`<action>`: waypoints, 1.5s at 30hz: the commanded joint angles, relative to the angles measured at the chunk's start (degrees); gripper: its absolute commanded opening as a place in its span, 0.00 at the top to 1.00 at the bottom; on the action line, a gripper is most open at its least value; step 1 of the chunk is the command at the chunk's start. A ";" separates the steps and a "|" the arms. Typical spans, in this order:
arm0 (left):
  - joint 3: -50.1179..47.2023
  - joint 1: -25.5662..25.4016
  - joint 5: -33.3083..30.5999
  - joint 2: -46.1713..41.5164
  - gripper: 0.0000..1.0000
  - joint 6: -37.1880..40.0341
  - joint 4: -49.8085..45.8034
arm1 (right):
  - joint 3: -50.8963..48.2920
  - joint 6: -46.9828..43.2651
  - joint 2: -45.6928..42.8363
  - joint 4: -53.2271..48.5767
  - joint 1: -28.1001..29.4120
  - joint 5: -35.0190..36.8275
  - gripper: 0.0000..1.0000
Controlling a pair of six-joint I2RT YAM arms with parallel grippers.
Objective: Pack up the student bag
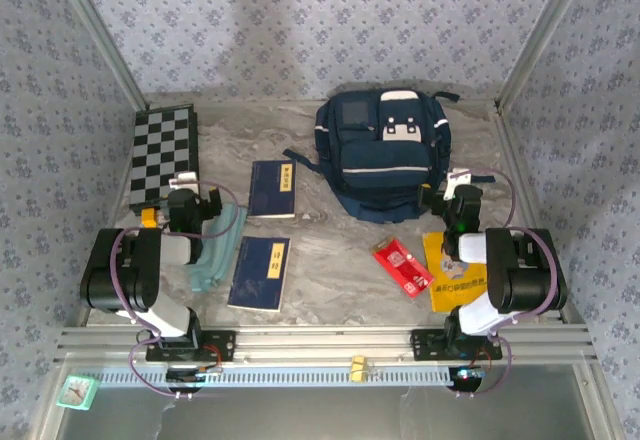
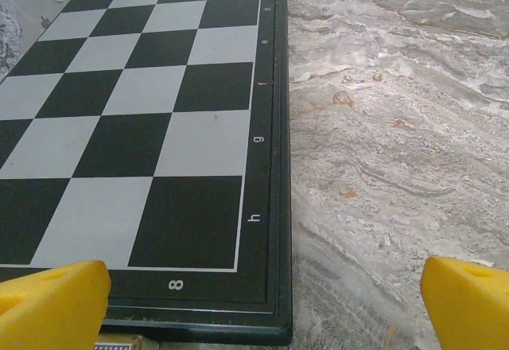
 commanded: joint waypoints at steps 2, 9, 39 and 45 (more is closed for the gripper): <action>1.07 -0.05 -0.22 -0.56 0.00 -0.40 1.71 | 0.13 -0.39 -0.01 -0.05 0.22 -0.07 0.00; 1.07 -0.17 -0.20 -0.53 0.00 -0.41 1.71 | 0.06 -0.42 0.01 0.02 0.24 -0.11 0.00; 0.99 -0.16 -0.14 -0.63 0.00 -0.43 1.80 | -0.07 -0.72 -0.19 0.29 0.56 0.38 0.00; 2.50 -0.54 3.63 -2.54 0.00 1.57 -2.31 | -1.01 -1.10 -2.21 0.32 1.30 1.58 0.00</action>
